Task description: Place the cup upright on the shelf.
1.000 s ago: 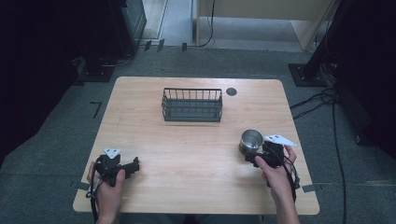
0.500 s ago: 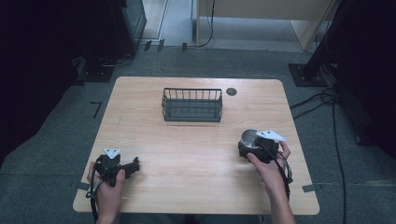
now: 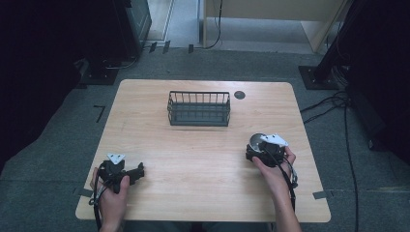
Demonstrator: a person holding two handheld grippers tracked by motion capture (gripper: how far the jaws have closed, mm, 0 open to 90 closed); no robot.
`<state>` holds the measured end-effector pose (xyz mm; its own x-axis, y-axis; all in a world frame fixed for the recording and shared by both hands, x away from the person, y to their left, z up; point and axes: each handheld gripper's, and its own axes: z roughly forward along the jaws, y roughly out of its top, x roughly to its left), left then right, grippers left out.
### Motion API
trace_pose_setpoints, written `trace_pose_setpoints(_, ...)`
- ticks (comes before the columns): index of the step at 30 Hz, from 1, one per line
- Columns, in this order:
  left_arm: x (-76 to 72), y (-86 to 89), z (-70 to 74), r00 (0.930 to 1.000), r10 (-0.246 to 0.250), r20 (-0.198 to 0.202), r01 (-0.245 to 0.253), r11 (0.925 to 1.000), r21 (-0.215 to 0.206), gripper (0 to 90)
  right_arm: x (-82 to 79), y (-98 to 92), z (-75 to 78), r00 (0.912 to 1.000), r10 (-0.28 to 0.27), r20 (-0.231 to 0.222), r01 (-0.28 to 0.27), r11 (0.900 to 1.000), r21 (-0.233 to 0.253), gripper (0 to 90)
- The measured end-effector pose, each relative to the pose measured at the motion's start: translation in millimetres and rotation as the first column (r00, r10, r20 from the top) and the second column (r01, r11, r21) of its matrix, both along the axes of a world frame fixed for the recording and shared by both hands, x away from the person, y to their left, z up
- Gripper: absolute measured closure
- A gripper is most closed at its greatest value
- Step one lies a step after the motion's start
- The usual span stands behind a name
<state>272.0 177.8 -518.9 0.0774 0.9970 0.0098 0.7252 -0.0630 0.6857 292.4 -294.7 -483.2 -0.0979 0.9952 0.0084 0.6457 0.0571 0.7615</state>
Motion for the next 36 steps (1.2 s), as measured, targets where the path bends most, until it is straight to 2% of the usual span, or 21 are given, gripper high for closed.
trace_pose_setpoints(6,0.0,0.0,0.0,1.0000,0.000,0.000,0.000,1.0000,0.000,0.0,-0.4,-0.6,2.9,0.9999,-0.004,0.016,0.003,1.000,0.015,18.2)
trace_pose_setpoints(14,0.0,0.0,0.0,1.0000,0.000,0.000,0.000,1.0000,0.000,0.0,0.0,-0.3,16.4,0.9989,0.020,0.043,-0.022,0.999,0.033,18.4)
trace_pose_setpoints(27,0.0,-0.2,0.0,1.0000,-0.005,0.000,0.005,1.0000,0.000,0.0,11.8,17.3,40.7,0.9944,0.081,0.067,-0.084,0.996,0.039,18.4)
trace_pose_setpoints(36,-0.2,-0.6,0.1,0.9999,-0.013,-0.001,0.013,0.9999,0.001,0.0,22.5,31.6,51.2,0.9902,0.118,0.075,-0.121,0.992,0.035,18.4)
